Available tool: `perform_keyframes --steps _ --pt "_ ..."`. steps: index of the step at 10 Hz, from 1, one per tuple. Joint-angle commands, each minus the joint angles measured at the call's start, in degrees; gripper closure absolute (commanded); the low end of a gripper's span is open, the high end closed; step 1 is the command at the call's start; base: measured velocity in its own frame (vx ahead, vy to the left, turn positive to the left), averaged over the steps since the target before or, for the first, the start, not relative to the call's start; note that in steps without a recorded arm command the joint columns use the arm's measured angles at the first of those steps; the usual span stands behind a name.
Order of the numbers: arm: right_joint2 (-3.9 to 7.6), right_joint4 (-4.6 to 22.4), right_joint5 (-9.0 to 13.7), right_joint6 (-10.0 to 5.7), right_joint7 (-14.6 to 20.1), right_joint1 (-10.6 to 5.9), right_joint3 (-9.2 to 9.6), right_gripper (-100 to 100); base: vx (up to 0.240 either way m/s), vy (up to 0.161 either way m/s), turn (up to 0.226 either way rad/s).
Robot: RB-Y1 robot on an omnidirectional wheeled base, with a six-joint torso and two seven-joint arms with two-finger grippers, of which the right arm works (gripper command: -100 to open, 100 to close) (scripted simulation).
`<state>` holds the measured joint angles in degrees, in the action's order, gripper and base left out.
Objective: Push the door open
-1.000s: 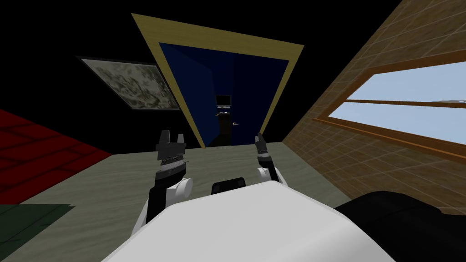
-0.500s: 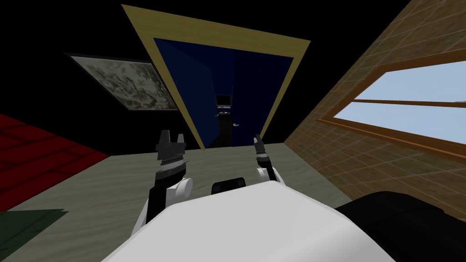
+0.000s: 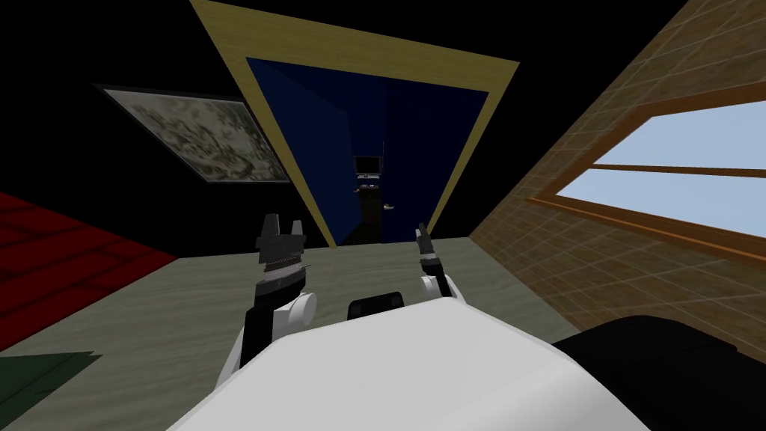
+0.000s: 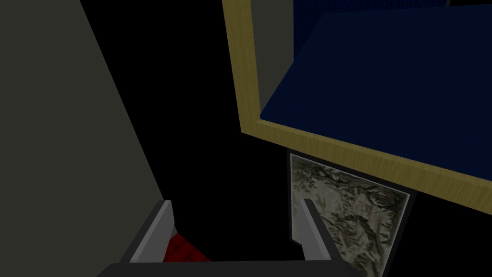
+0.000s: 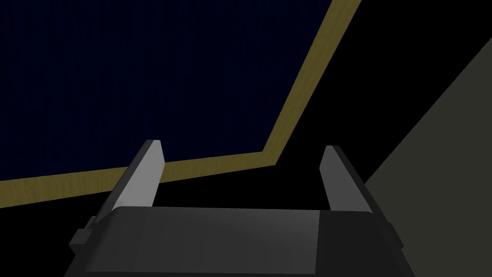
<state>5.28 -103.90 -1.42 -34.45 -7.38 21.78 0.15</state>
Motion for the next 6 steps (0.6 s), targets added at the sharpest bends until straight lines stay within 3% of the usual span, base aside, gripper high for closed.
perform_keyframes --steps 1,6 --pt "0.02 2.0 0.09 -0.22 0.17 -0.84 -0.18 -100 0.114 -0.003 0.006" --pt "0.03 8.39 0.35 -1.16 0.65 -3.22 -0.71 -100 0.1 -0.005 0.011"
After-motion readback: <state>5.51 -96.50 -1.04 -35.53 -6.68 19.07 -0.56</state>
